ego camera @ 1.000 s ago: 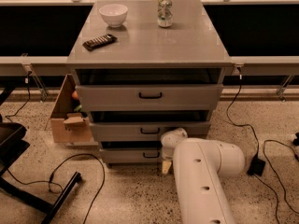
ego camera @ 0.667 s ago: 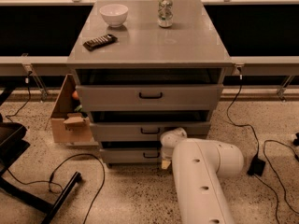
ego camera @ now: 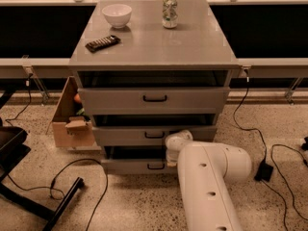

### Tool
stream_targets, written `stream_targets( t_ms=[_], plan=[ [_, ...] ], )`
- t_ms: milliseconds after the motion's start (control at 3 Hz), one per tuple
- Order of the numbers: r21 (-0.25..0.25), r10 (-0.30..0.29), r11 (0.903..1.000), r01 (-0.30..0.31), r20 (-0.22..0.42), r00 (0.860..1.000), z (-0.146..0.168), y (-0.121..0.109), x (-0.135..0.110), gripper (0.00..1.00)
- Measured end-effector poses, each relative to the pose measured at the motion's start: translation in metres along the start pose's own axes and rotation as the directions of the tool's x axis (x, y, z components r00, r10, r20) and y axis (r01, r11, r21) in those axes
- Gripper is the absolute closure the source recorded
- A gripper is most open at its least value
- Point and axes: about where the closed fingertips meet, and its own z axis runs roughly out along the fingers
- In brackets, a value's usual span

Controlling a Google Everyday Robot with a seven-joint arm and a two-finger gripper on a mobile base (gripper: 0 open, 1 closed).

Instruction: Open bottom drawer

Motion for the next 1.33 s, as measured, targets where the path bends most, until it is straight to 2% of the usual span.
stream_targets(
  t_ms=[333, 1333],
  plan=[
    [0.0, 0.0, 1.0, 0.0, 0.0, 1.0, -0.0112, -0.0017, -0.0011, 0.97],
    [0.0, 0.0, 1.0, 0.0, 0.0, 1.0, -0.0119, -0.0016, -0.0006, 0.27]
  ],
)
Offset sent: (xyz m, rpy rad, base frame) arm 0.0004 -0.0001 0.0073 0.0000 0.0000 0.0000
